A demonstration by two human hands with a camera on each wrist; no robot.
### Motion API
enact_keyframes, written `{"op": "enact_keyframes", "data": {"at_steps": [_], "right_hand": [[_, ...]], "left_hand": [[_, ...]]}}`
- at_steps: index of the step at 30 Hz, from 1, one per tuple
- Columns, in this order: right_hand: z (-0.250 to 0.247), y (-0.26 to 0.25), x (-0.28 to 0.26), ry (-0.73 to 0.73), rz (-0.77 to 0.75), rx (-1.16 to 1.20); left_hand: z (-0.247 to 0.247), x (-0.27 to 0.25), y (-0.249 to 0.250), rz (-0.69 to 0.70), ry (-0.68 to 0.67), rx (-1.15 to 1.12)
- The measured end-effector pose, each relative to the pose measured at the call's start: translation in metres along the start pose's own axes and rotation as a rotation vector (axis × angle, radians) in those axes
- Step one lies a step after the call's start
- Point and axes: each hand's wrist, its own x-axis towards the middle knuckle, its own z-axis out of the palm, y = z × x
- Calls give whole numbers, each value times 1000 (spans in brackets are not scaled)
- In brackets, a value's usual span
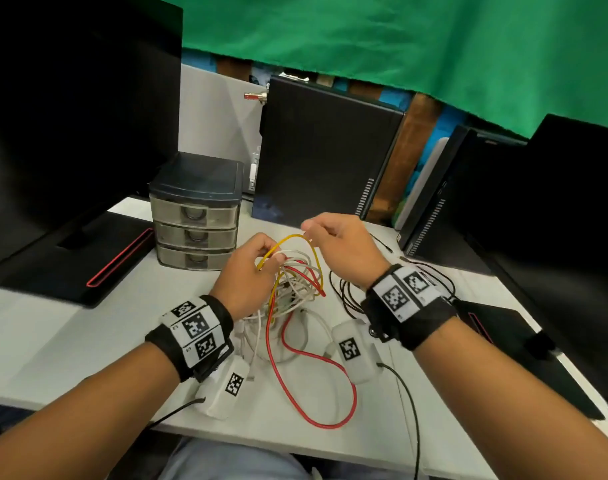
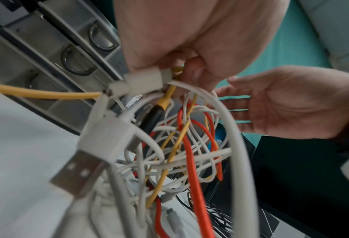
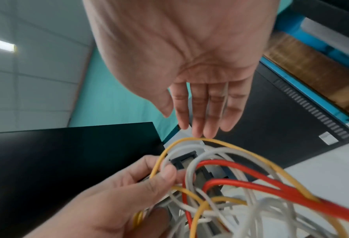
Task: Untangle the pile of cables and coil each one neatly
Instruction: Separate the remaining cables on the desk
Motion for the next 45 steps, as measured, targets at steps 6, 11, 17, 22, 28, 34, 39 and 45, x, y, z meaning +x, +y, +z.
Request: {"op": "enact_keyframes", "data": {"at_steps": [6, 11, 17, 22, 28, 34, 39, 45], "right_hand": [[3, -1, 26, -166, 67, -54], [4, -14, 24, -665, 159, -413], [3, -8, 21, -459, 130, -121], [1, -13, 17, -589, 191, -119], [-7, -8, 17, -444, 188, -32], [-21, -16, 24, -41, 176, 373], [-53, -29, 28, -40, 183, 581], [-36, -32, 21, -467, -20, -496]], "left_hand": [[-3, 0, -9, 86, -94, 59], [0, -4, -7, 125, -97, 155], [-9, -5, 1, 80, -106, 148], [-5, -11, 5, 106, -137, 186], [-4, -11, 11, 105, -85, 156], [-6, -10, 3, 77, -58, 157], [-9, -5, -6, 78, -134, 129], [-2, -12, -2, 93, -146, 247]]}}
